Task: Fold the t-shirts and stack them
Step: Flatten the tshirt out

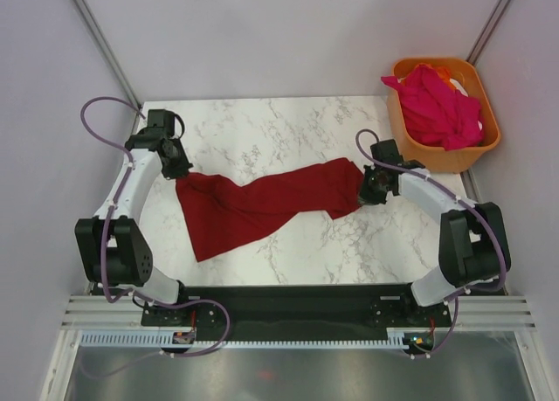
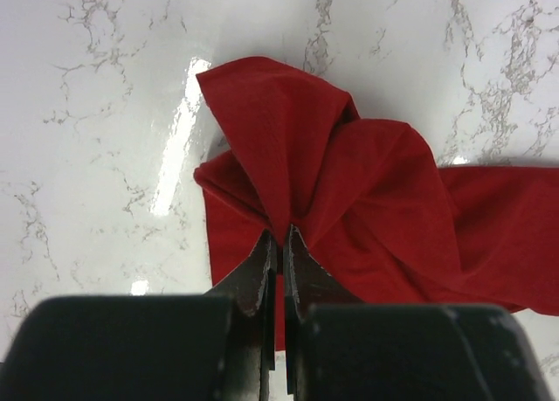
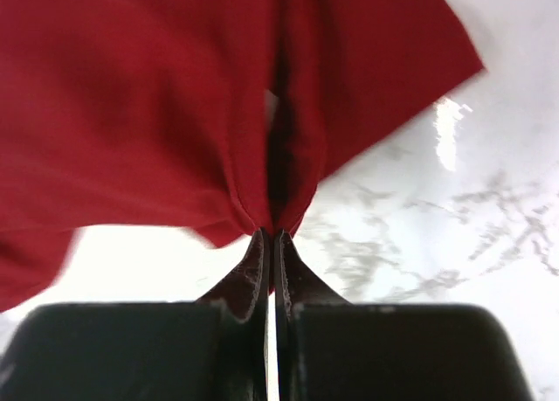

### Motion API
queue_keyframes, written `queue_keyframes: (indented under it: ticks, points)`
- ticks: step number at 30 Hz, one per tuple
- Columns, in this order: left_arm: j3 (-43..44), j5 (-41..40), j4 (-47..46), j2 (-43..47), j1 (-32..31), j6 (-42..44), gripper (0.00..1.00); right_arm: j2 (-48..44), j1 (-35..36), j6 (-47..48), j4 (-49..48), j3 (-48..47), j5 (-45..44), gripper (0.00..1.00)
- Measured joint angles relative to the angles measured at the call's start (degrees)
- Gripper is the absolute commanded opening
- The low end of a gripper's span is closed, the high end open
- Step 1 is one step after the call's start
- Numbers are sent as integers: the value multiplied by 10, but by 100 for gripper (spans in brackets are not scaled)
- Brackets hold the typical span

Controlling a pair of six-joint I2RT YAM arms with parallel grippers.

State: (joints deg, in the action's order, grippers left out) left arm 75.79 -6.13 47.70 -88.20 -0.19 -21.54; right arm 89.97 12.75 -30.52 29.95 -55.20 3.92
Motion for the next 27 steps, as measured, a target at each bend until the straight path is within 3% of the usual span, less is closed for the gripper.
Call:
queue_keyframes:
  ticks: [3,7,8,10,11,14,17,22,27]
  points:
    - [0,-3,-1,10,0,0,2,-14,-1,-16,33,-72,41,0]
    - [7,-3,-1,15,0,0,2,76,-5,-68,49,-368,105,0]
    - [10,-3,-1,14,0,0,2,120,-9,-81,26,-453,122,45]
    - [22,-1,0,8,0,0,2,208,-18,-112,-1,-607,149,86]
    - [31,2,0,1,0,0,2,245,-24,-122,-10,-657,154,98]
    - [55,3,1,-31,0,0,2,354,-49,-139,-14,-764,158,98]
    - [61,3,4,-68,0,0,2,402,-71,-140,13,-732,143,98]
    - [68,3,18,-96,0,0,2,392,-73,-111,61,-621,89,98]
    - [82,2,19,-97,0,0,2,346,-42,-62,80,-609,28,98]
